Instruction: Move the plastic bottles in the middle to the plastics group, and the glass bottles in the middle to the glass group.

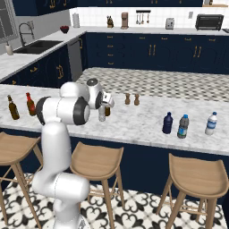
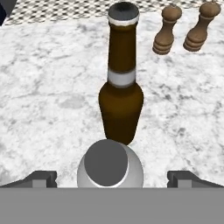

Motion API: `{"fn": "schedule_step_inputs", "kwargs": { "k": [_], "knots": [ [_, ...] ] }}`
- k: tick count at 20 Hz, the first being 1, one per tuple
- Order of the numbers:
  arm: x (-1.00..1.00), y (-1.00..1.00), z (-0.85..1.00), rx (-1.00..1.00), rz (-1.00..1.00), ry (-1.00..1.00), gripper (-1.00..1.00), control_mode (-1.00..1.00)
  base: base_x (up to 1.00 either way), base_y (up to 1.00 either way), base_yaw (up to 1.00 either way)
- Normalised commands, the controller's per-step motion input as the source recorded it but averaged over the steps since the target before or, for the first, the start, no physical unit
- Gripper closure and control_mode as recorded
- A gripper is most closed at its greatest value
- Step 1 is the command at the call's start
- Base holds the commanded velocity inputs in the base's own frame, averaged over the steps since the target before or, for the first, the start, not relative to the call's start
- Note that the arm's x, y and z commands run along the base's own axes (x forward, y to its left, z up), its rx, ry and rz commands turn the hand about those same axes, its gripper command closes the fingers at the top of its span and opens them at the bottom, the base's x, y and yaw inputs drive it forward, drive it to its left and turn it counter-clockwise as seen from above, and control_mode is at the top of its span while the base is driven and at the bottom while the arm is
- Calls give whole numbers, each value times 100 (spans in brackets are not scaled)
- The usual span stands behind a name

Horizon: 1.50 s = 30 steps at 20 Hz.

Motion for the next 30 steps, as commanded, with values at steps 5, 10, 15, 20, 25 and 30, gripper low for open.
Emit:
{"fn": "schedule_step_inputs", "kwargs": {
  "k": [5,10,15,20,25,30],
  "knots": [
    [13,0,-15,0,0,0,-100,-100,0,0,0],
    [-5,0,0,0,0,0,100,-100,0,0,0],
    [-54,-15,18,0,-1,-6,100,-100,0,0,0],
    [-62,-57,59,4,-6,-3,100,-100,0,0,0],
    [-4,-90,44,1,-13,0,100,-100,0,0,0],
    [9,-100,28,0,-17,0,100,-100,0,0,0]
  ]
}}
